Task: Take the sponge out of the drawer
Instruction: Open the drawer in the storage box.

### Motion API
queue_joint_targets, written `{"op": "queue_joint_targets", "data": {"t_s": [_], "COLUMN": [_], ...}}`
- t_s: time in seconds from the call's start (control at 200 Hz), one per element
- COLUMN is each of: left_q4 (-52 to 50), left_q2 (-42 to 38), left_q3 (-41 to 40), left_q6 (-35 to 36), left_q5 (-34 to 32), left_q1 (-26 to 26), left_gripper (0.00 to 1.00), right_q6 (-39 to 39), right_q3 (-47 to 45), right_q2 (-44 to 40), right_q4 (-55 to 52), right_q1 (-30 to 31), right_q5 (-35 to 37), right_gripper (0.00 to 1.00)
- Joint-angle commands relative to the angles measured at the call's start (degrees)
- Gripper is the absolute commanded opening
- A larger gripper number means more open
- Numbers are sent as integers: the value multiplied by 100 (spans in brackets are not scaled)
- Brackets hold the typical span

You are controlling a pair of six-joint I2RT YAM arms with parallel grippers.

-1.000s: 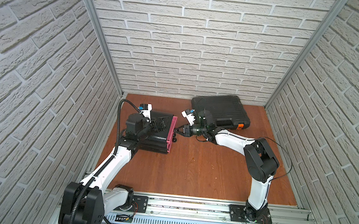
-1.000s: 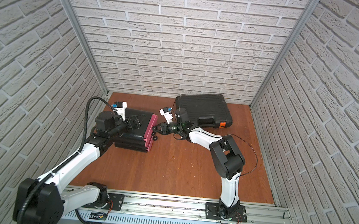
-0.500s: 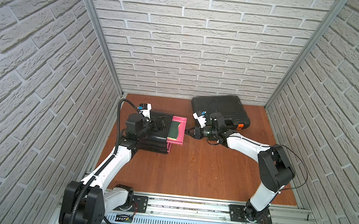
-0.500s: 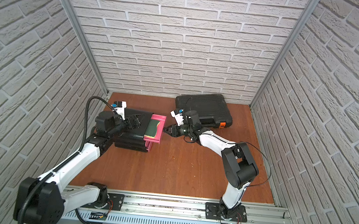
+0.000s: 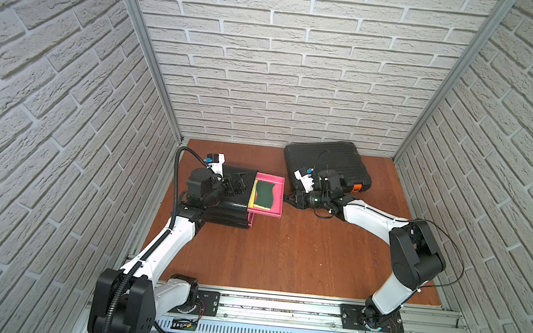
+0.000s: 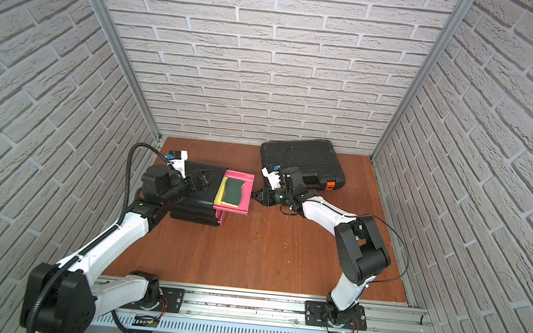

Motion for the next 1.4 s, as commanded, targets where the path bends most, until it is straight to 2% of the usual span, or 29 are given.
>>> {"op": "queue_joint_targets", "data": {"t_s": [0.0, 0.31, 0.37, 0.43, 0.54, 0.725, 0.815, 1.06, 1.22, 1.395], "left_q4": [-80, -63, -55, -52, -21, -1, 32, 103, 75, 87], "left_q2": [58, 21, 12, 1, -17, -79, -79, -24, -31, -21], "left_q3": [-122, -158, -158, -161, -175, -202, -202, -195, -172, -167], "left_q6": [-152, -194, -192, -196, -205, -206, -203, -228, -202, -194], "left_q5": [-3, 8, 11, 23, 60, 85, 97, 152, 141, 169], "left_q1": [57, 54, 50, 58, 64, 57, 55, 60, 58, 61], "left_gripper": [98, 98, 98, 98, 98, 98, 98, 98, 98, 98], "right_q6": [-127, -173, -174, -169, -95, -353, -517, -573, -753, -675], "right_q3": [-111, -90, -85, -68, -102, 180, 372, 707, 1336, 1567], "right_q2": [-247, -296, -334, -383, -665, -1295, -1425, -998, -765, -521], "right_q4": [-88, -210, -236, -282, -235, -1063, -1424, -1622, -2495, -2825], "right_q1": [-82, -85, -90, -85, -85, 8, 97, 435, 961, 1473], "right_q5": [232, 312, 331, 384, 478, 1638, 1925, 2159, 3034, 3647], "right_gripper": [5, 7, 10, 18, 23, 29, 35, 33, 35, 37]}}
